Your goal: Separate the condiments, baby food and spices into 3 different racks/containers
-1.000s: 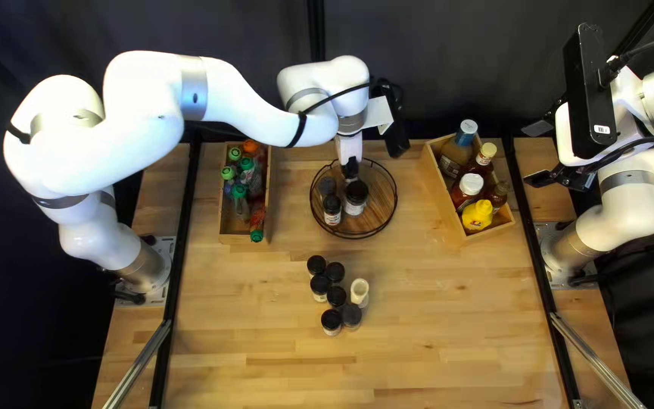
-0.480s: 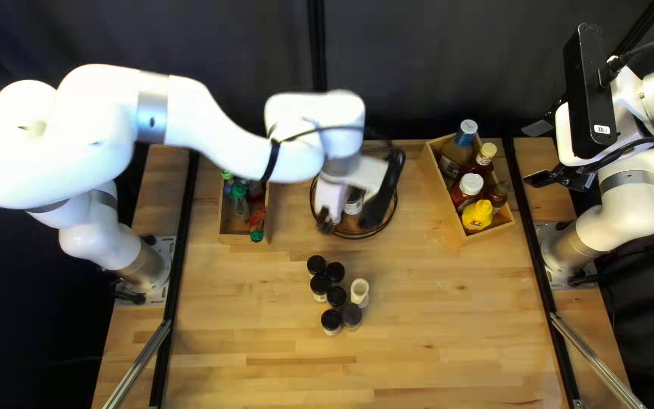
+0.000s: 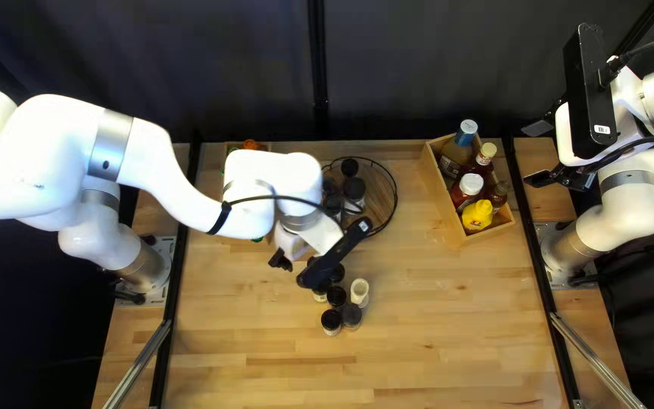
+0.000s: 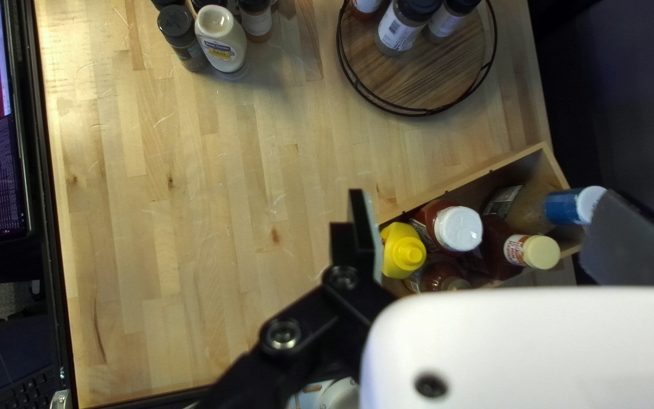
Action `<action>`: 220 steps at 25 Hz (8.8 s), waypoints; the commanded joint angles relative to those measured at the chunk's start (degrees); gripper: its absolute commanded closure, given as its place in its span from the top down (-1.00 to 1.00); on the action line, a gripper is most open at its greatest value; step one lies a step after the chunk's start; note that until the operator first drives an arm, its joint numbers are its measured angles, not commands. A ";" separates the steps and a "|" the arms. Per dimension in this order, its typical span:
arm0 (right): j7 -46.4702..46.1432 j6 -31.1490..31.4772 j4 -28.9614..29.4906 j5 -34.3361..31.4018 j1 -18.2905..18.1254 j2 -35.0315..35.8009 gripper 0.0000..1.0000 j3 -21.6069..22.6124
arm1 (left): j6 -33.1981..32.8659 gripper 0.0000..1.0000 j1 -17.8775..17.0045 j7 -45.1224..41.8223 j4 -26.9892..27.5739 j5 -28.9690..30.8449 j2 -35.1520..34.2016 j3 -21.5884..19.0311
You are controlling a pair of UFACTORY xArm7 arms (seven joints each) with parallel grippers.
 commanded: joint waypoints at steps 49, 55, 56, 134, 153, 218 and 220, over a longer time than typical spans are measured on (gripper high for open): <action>0.00 0.00 0.00 0.00 0.00 0.00 1.00 0.00 | 18.22 -1.00 2.94 -8.86 37.73 3.53 12.80 3.70; 0.00 0.00 0.00 0.00 0.00 0.00 1.00 0.00 | 10.15 -1.00 4.55 -10.36 36.96 1.80 17.14 5.07; 0.00 0.00 0.00 0.00 0.00 0.00 1.00 0.00 | 8.53 -1.00 4.59 -11.03 36.84 1.82 18.19 5.24; 0.00 0.00 0.00 0.00 0.00 0.00 1.00 0.00 | 12.44 1.00 0.72 -7.00 31.82 -2.83 17.58 -0.19; 0.00 0.00 0.00 0.00 0.00 0.00 1.00 0.00 | -4.22 1.00 -2.87 -16.71 0.05 0.97 -1.37 -5.39; 0.00 0.00 0.00 0.00 0.00 0.00 1.00 0.00 | 11.57 -1.00 10.79 -33.54 35.34 11.13 13.82 6.71; 0.00 0.00 0.00 0.00 0.00 0.00 1.00 0.00 | 9.51 -1.00 11.24 -33.62 34.37 11.40 14.32 7.15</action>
